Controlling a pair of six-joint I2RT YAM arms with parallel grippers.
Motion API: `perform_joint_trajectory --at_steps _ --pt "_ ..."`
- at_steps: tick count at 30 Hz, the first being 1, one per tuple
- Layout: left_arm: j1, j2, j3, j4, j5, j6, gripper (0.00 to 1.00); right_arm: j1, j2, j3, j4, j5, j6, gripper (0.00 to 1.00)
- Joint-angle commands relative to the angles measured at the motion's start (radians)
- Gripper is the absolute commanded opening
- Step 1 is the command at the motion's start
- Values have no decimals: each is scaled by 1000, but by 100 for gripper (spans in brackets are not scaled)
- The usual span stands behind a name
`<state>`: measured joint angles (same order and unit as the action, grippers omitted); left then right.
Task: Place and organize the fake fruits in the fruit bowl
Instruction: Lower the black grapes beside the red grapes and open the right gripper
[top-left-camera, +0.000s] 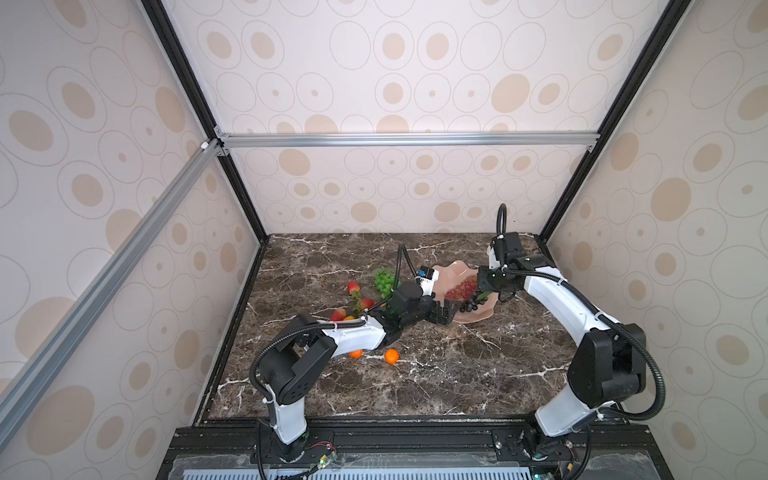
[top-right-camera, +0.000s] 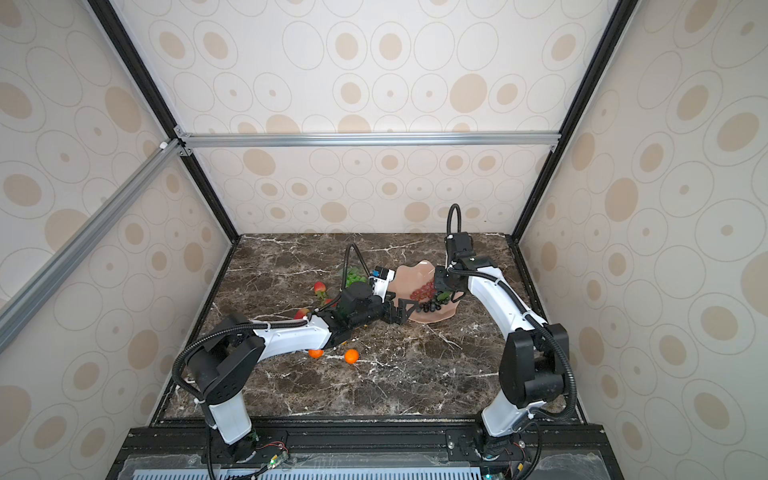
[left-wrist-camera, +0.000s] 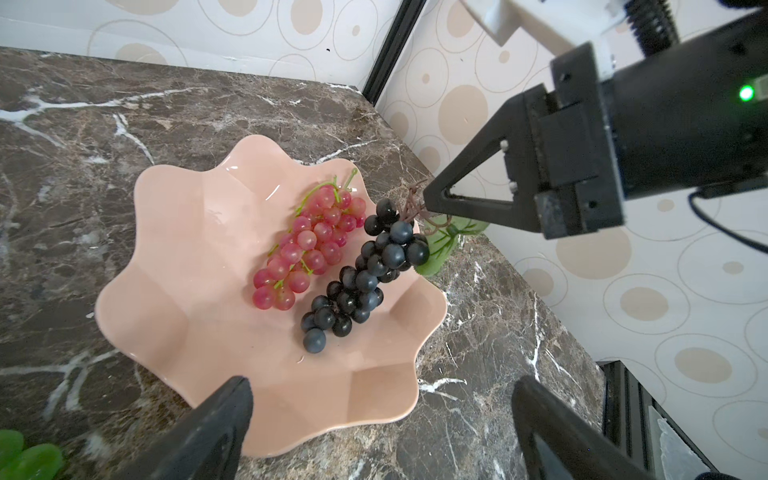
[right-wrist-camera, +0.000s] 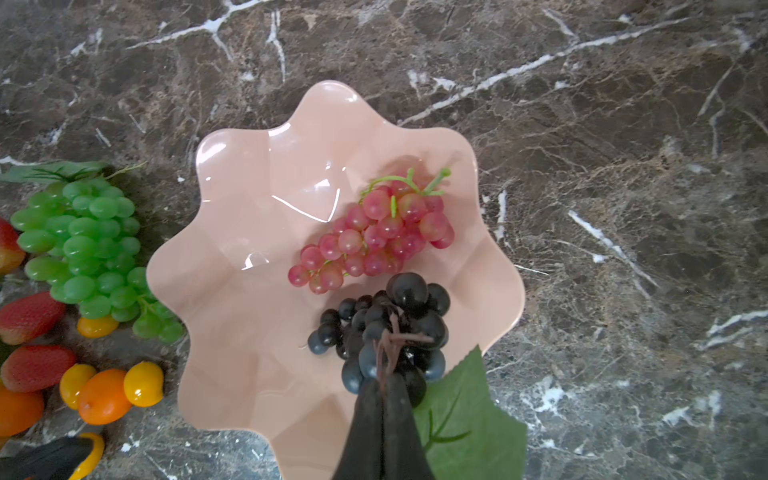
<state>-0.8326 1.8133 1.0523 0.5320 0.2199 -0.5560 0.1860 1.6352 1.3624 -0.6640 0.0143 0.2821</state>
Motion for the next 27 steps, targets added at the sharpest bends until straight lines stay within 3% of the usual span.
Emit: perform_joint_trajectory --at_steps 1,27 --pt "-13 12 47 -20 6 11 98 -16 31 5 6 -4 -19 0" --pt "-16 35 80 -48 3 8 98 -50 82 61 10 185 -5 0"
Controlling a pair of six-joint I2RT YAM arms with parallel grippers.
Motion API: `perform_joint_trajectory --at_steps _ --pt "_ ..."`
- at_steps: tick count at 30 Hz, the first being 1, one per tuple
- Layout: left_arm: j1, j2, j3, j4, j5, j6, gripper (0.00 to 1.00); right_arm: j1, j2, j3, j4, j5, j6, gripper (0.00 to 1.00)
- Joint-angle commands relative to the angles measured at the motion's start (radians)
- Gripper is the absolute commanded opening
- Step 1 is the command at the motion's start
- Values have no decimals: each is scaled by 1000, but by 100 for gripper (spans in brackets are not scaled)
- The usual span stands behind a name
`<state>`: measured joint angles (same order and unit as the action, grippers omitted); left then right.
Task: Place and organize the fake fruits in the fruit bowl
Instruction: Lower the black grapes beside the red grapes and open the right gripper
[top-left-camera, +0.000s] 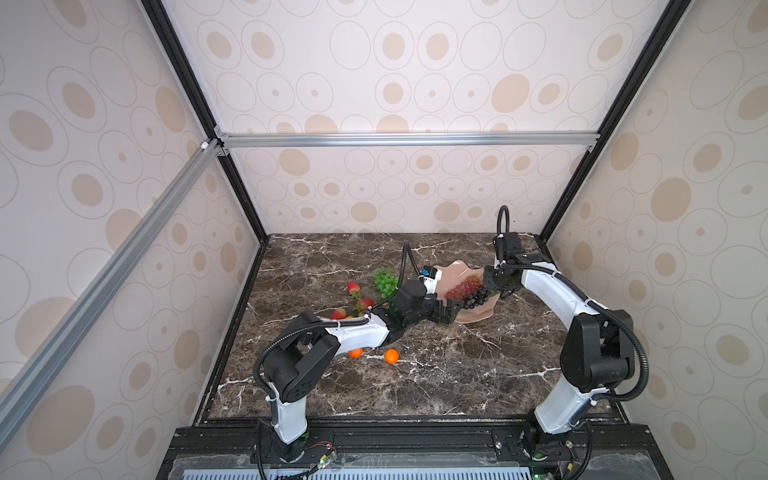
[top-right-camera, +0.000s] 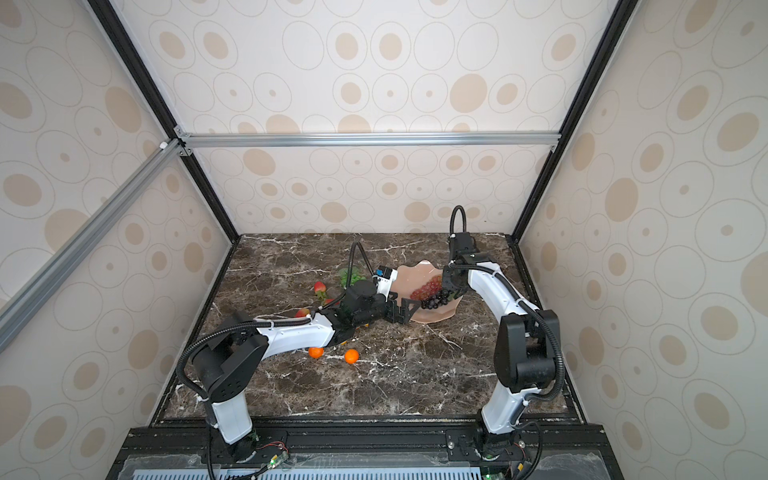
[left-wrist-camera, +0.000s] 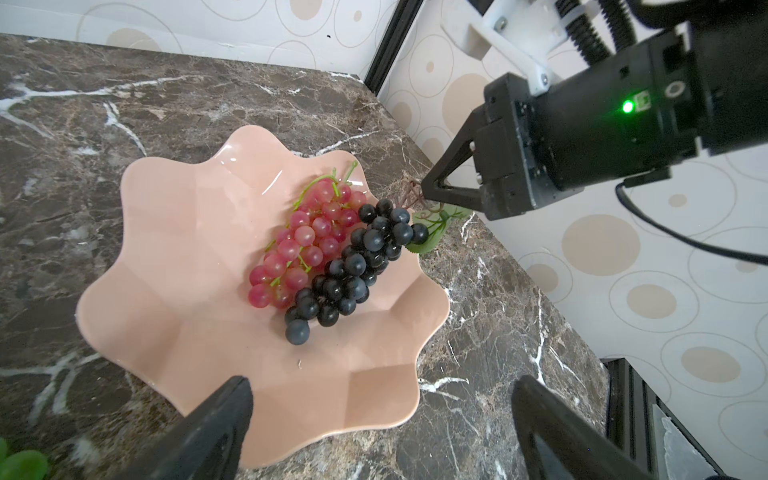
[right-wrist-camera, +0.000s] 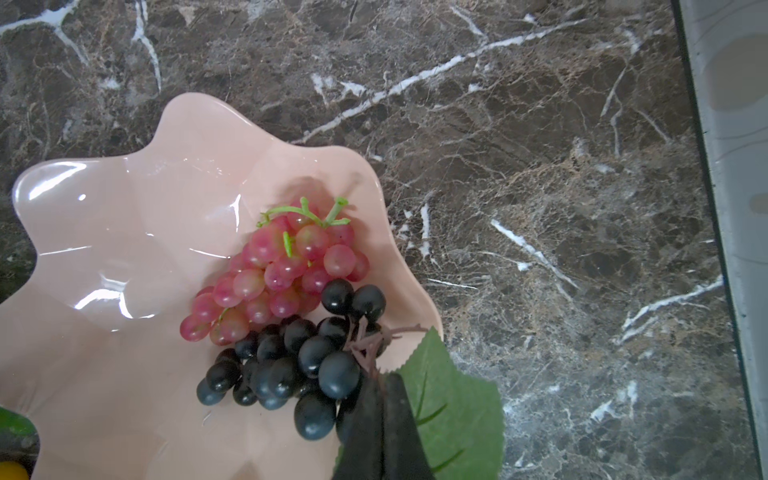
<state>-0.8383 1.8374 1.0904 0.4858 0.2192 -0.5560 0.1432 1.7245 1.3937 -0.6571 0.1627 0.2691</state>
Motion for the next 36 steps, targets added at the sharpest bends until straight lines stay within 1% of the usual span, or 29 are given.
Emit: perform_joint_trajectory --at_steps 1,11,18,25,27,30,33,36 --pt "-10 11 42 -3 4 9 98 -7 -7 29 7 40 9 0" --pt "-12 14 47 -10 -7 9 98 -9 -6 37 17 66 3 0" --pt "-11 20 57 -18 -9 6 98 -10 25 51 -3 26 -1 1" --pt "-12 11 60 -41 -28 16 98 -10 12 54 -4 12 0 18" --pt "-12 8 60 -44 -31 16 98 -9 4 54 -9 15 1 24" --pt "-11 -7 55 -51 -54 20 98 -9 -15 54 -13 28 -5 30" --pt "-12 -32 51 -68 -87 34 98 -10 -45 43 -13 30 -10 34" --pt "-9 -77 36 -85 -142 49 98 -1 -93 7 21 12 -24 36"
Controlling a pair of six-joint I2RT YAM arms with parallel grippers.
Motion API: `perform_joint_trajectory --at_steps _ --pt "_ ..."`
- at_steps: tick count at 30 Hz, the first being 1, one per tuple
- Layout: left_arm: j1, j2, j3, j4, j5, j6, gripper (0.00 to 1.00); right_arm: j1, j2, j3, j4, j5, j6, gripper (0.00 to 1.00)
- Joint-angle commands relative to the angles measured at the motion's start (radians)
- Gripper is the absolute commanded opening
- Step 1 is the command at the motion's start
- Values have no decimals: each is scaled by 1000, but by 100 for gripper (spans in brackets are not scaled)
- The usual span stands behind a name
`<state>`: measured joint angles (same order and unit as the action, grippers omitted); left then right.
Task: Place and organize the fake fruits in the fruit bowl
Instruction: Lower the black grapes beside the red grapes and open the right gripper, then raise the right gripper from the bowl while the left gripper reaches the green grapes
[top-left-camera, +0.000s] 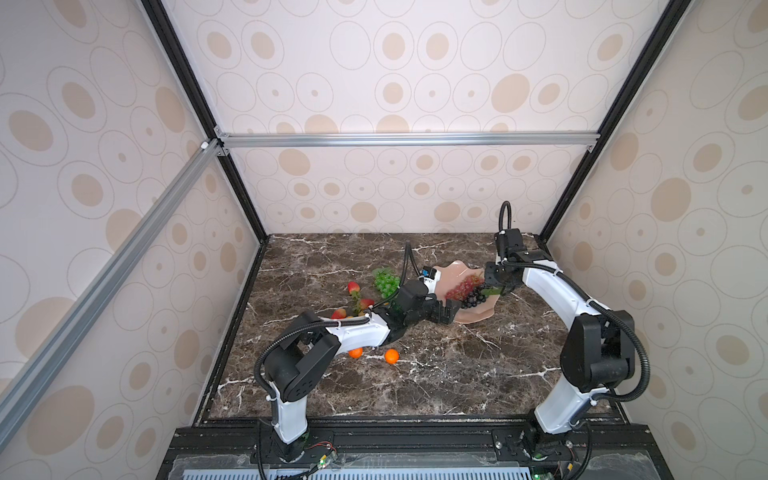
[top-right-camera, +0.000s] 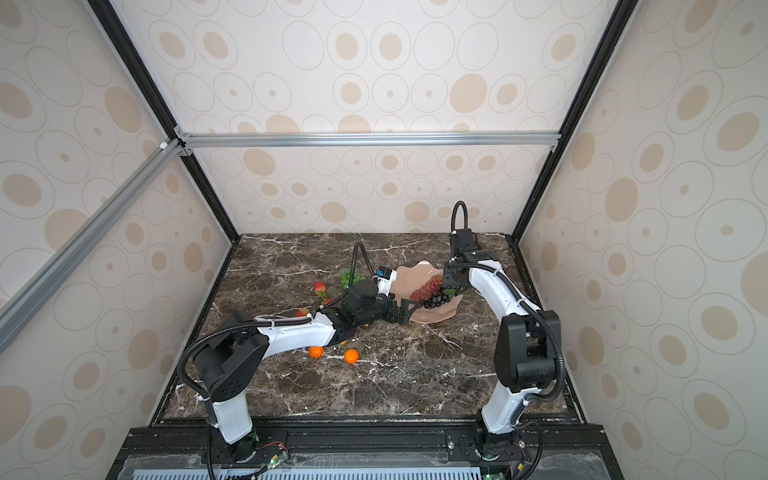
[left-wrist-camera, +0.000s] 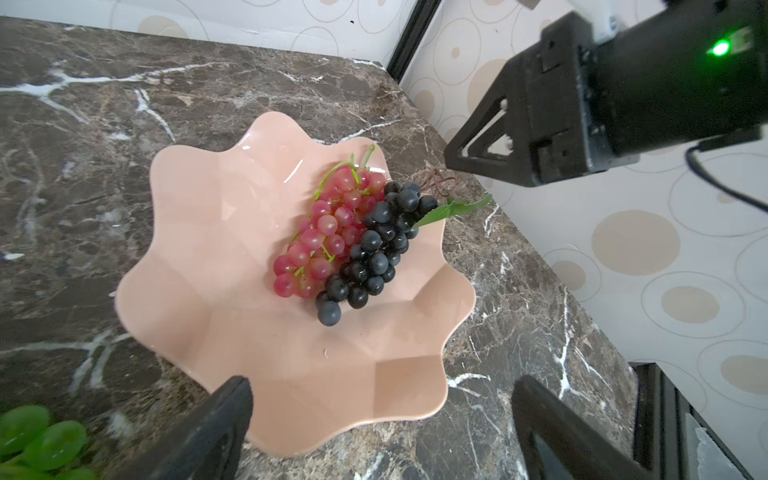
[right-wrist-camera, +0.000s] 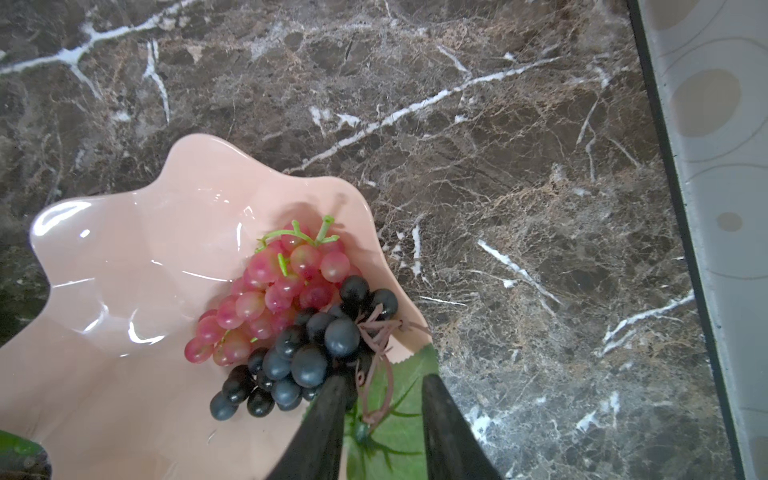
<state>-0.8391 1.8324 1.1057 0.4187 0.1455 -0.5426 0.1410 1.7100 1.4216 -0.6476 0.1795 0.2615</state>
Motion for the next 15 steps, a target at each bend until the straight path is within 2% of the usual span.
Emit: perform_joint_trajectory --at_steps 1,7,15 --pt "-7 -87 10 -21 -87 40 98 4 -91 -31 22 -14 -20 36" --pt "34 -194 -86 -5 -144 41 98 63 -151 -80 93 -53 -22 36" --pt "125 -340 -233 1 -146 17 98 239 -65 -7 109 -66 -47 36"
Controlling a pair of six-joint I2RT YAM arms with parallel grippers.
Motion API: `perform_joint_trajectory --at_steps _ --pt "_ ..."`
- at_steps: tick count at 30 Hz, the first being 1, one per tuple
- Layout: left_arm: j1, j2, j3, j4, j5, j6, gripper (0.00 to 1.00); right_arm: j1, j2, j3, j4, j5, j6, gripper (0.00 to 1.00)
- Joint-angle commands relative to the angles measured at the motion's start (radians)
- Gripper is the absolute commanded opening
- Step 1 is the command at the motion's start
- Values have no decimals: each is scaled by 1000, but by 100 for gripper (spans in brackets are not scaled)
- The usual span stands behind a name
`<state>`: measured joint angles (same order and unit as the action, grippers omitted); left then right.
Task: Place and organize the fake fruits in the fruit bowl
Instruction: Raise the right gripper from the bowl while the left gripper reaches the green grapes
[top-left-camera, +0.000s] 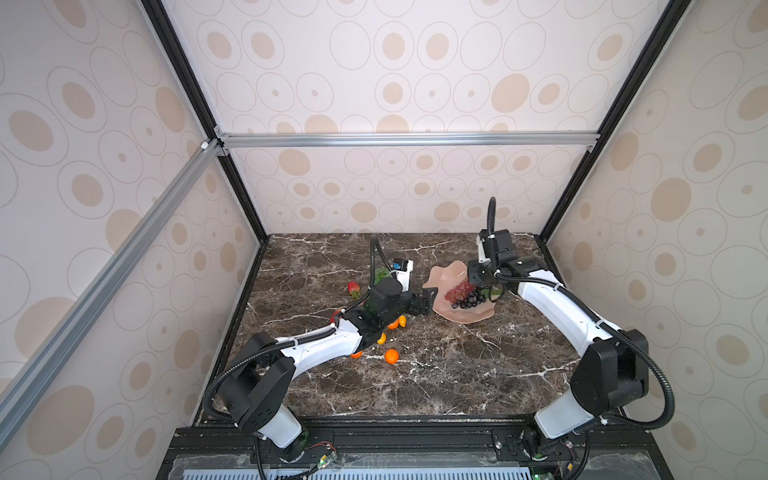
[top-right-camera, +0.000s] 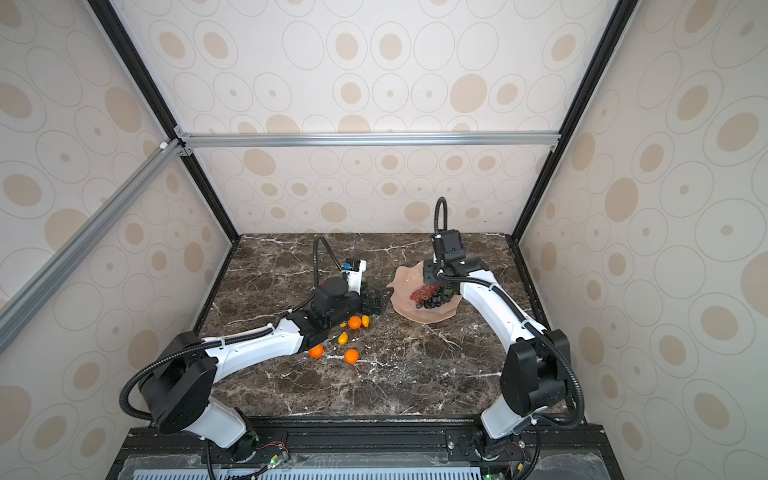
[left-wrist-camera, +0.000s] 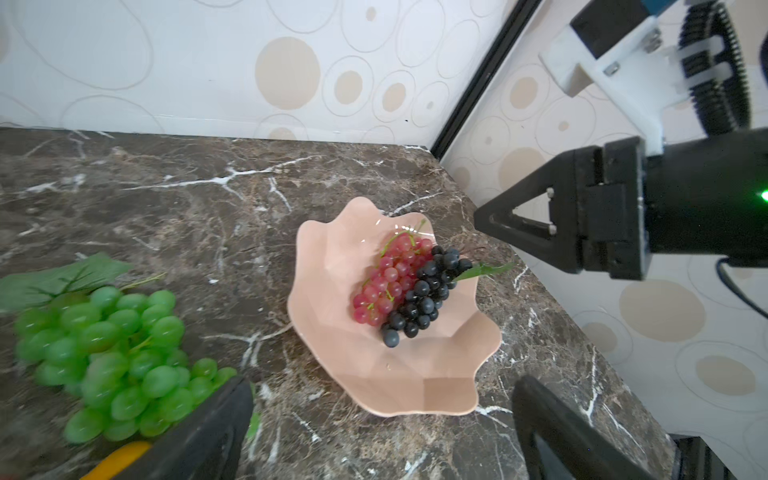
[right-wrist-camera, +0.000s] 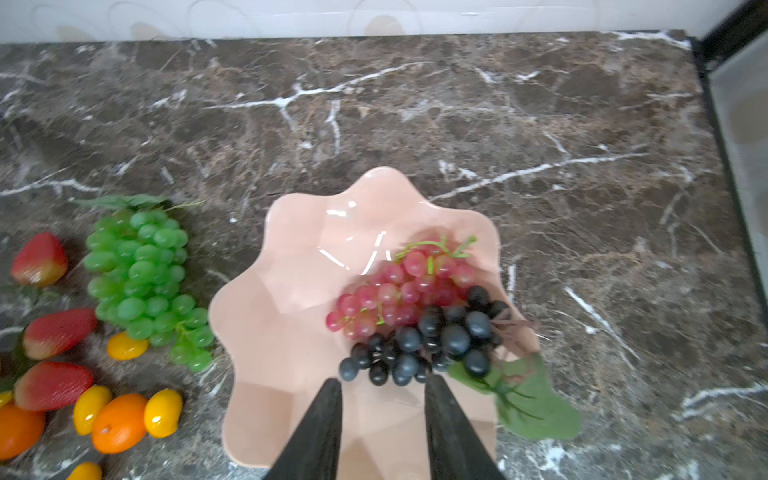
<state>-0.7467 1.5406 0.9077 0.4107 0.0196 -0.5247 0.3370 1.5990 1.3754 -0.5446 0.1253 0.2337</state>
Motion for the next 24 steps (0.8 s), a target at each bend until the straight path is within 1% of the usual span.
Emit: perform_joint_trajectory --at_steps 1,7,8,10,12,15,18,20,22,24 --pt "47 -64 -54 15 -17 -9 98 57 62 54 6 -15 -22 36" --pt "148 -139 -140 23 16 -63 98 144 168 157 -17 -36 -24 35" --pt "167 -143 -148 22 22 -74 97 154 180 170 -17 -42 -19 35" --pt "206 -139 -156 20 32 -102 92 172 201 192 -17 -60 -8 34" --pt "244 -114 -146 14 55 -125 84 194 216 209 -17 -80 -1 34" --pt "284 -49 -98 -9 89 -135 72 221 211 208 12 -163 1 34" --pt "306 37 -24 -43 116 -132 61 246 182 167 76 -225 14 34" --pt "319 97 31 -63 129 -130 54 256 156 132 110 -232 24 34" --pt "329 160 88 -87 138 -129 50 262 127 98 136 -225 27 34" --pt "340 221 146 -111 142 -128 45 262 94 71 143 -210 29 34"
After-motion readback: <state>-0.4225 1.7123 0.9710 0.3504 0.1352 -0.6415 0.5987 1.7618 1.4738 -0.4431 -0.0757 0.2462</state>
